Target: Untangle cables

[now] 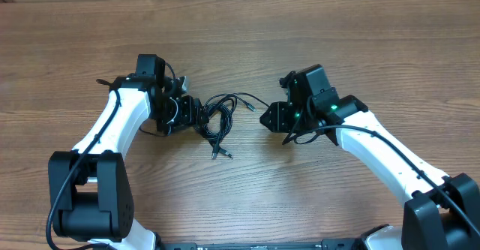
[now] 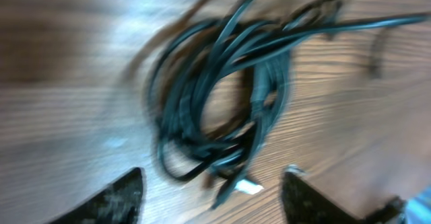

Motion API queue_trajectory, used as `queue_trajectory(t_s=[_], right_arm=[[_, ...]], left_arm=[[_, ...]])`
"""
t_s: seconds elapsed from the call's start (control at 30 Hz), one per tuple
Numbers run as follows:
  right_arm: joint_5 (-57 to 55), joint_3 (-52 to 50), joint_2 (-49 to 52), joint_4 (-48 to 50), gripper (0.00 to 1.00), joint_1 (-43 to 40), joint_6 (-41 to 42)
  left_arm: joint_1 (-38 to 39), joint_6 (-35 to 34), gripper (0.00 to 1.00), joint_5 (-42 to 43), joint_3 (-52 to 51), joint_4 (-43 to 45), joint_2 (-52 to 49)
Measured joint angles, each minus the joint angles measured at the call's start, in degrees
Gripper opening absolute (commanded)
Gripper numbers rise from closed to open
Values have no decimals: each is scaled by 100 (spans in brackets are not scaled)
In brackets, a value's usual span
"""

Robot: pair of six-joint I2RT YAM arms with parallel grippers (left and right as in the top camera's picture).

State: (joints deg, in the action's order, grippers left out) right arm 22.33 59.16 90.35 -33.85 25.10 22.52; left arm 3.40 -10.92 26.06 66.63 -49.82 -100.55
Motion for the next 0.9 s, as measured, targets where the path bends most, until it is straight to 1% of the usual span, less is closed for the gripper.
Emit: queue_trajectory(t_s=[0.07,0.13,0.23,0.27,0.33,0.37,0.4,0.43,0.5,0.57,0.7,0.9], right_arm=[[9,0,0,15,38,87,39],[17,0,0,55,36,144,142],[22,0,0,232,36,229,304],[22,0,0,304,37,264,341],[17,0,0,498,38,367,444],[22,0,0,610,38,422,487],[17,0,0,715,41,487,531],[17,0,2,837,42,555,605],[17,0,4,1058,42,713,713],[17,0,20,1248,41,844,831],[20,0,166,1432,29,1040,1154],[39,0,909,1414,30,1215,1875]], left_arm=[[0,-138,83,-367,92,-262,0],[0,-291,85,-780,249,-468,0],[0,-487,84,-1279,446,-507,0],[0,-557,79,-1421,485,-503,0],[0,-671,56,-1593,498,-474,0],[-2,-741,49,-1631,498,-459,0],[-4,-767,45,-1635,498,-435,0],[-2,-796,44,-1620,498,-391,0],[2,-824,52,-1554,487,-286,0],[4,-855,53,-1473,420,-160,2],[103,-866,56,-1322,87,33,2],[372,-866,57,-1209,-385,348,2]])
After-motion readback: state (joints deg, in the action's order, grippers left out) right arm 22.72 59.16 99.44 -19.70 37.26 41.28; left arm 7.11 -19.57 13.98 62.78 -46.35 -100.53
